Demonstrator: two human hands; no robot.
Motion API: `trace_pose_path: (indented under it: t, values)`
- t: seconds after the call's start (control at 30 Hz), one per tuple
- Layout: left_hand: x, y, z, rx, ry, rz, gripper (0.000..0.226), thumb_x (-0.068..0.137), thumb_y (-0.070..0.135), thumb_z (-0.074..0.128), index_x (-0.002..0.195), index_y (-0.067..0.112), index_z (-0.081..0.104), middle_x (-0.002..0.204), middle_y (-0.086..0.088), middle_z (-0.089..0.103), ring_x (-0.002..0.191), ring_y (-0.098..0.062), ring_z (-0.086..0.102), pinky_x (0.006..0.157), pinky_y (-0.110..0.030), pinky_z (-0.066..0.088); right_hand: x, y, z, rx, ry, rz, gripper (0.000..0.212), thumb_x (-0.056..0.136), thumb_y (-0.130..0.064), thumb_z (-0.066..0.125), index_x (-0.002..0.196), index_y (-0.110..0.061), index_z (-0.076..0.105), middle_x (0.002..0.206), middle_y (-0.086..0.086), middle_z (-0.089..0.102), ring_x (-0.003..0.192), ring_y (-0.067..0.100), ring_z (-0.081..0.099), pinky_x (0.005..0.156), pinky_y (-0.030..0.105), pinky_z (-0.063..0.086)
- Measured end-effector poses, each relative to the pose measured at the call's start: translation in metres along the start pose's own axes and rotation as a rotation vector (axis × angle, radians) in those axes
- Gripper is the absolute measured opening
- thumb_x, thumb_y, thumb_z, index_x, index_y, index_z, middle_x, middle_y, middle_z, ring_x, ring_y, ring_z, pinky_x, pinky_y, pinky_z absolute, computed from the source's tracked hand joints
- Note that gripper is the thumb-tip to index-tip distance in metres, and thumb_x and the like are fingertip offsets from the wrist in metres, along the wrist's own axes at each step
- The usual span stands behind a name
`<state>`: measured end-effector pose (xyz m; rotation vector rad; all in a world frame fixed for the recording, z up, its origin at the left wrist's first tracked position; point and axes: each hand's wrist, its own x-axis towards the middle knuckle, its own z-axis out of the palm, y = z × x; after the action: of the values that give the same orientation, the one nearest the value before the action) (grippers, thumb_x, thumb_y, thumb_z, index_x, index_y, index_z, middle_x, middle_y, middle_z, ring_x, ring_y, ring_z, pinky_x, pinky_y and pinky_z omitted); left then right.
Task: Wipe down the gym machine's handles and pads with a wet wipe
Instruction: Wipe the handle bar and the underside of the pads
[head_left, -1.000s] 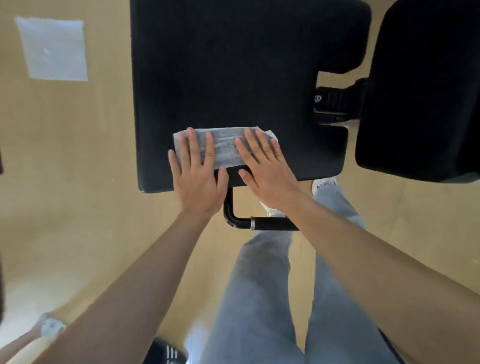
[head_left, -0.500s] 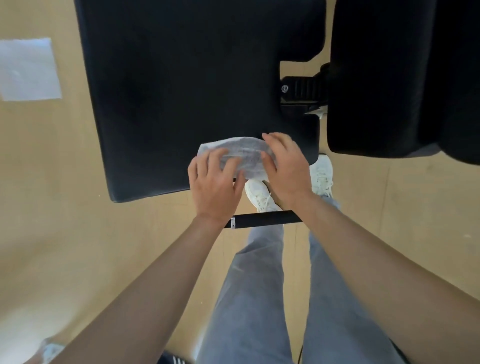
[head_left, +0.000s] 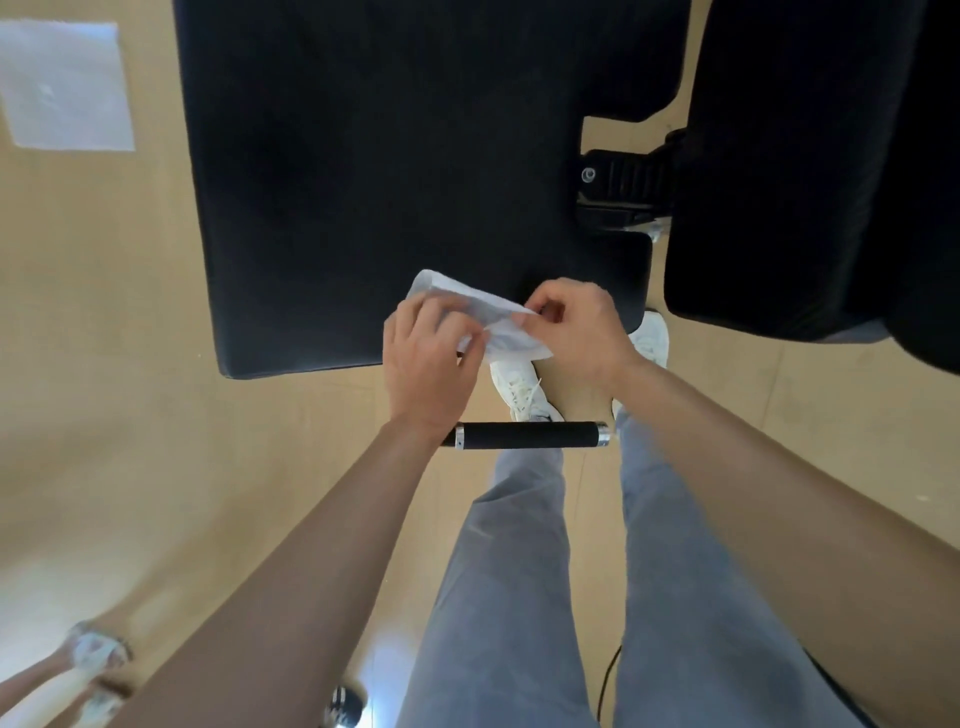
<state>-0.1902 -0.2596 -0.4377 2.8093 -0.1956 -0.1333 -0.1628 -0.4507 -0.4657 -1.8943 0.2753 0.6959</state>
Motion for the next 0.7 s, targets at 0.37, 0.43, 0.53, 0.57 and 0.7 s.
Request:
trace_pose_path:
  t: [0.37, 0.43, 0.53, 0.57, 0.7]
  values:
    - [0.02, 0.045, -0.043, -0.822, -0.305, -0.551, 0.011, 0.098, 0.012, 0.066, 0.092, 0.021, 0.064, 0.087, 0.008, 0.07, 0.083, -0.013, 0.066, 0.072, -0.035, 0.055, -0.05, -0.018, -0.041, 0.579, 0.09, 0.104, 0.009, 0.095, -0.015, 0.071, 0.092, -0.009, 0.075, 0.119, -0.009, 0.073, 0.109, 0.001, 0.066, 0.093, 0.021, 0.051]
    - [0.026, 0.04, -0.033, -0.696, -0.271, -0.527, 0.011, 0.097, 0.017, 0.067, 0.092, 0.027, 0.066, 0.087, 0.013, 0.07, 0.084, -0.011, 0.067, 0.074, -0.039, 0.058, -0.04, -0.018, -0.035, 0.485, 0.179, 0.106, 0.004, 0.094, -0.015, 0.072, 0.095, -0.017, 0.076, 0.098, -0.005, 0.076, 0.092, 0.005, 0.069, 0.082, 0.026, 0.056]
    - [0.037, 0.032, -0.015, -0.331, -0.209, -0.365, 0.004, 0.097, 0.027, 0.065, 0.099, 0.028, 0.068, 0.093, 0.018, 0.068, 0.09, -0.006, 0.063, 0.077, -0.037, 0.057, -0.016, -0.008, -0.021, 0.305, 0.209, 0.163, 0.016, 0.093, -0.021, 0.072, 0.109, -0.022, 0.073, 0.098, -0.01, 0.073, 0.096, 0.007, 0.069, 0.086, 0.037, 0.061]
    - [0.039, 0.029, -0.01, -0.222, -0.178, -0.324, 0.008, 0.097, 0.028, 0.065, 0.104, 0.026, 0.069, 0.099, 0.017, 0.066, 0.094, -0.007, 0.06, 0.077, -0.038, 0.057, -0.009, -0.006, -0.016, 0.243, 0.222, 0.181, 0.02, 0.092, -0.021, 0.072, 0.112, -0.022, 0.071, 0.103, -0.009, 0.071, 0.099, 0.008, 0.067, 0.089, 0.038, 0.06]
    - [0.034, 0.024, -0.003, -0.044, 0.055, -0.184, 0.02, 0.094, 0.015, 0.065, 0.114, 0.015, 0.07, 0.107, -0.002, 0.065, 0.096, -0.02, 0.057, 0.073, -0.034, 0.051, -0.006, -0.004, -0.003, -0.017, 0.452, 0.049, 0.028, 0.092, -0.015, 0.069, 0.119, -0.017, 0.067, 0.121, -0.004, 0.061, 0.11, 0.011, 0.058, 0.095, 0.031, 0.053]
